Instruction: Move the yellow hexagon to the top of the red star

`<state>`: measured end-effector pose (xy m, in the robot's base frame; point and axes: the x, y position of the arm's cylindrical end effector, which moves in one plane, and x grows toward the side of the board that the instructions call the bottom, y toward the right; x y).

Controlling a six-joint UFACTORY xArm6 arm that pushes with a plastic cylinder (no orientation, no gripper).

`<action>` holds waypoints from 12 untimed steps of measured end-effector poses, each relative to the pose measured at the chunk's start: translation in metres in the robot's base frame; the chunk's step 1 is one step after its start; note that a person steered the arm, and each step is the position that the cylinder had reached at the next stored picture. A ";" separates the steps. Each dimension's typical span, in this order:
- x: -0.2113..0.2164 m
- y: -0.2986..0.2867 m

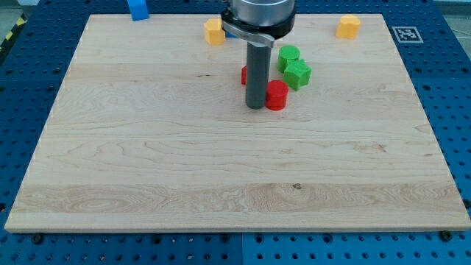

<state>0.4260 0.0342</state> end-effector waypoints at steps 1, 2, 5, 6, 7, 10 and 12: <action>0.011 0.001; 0.009 -0.014; -0.141 -0.159; -0.184 -0.158; -0.193 -0.136; -0.156 0.015; -0.190 -0.018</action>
<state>0.2364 0.0163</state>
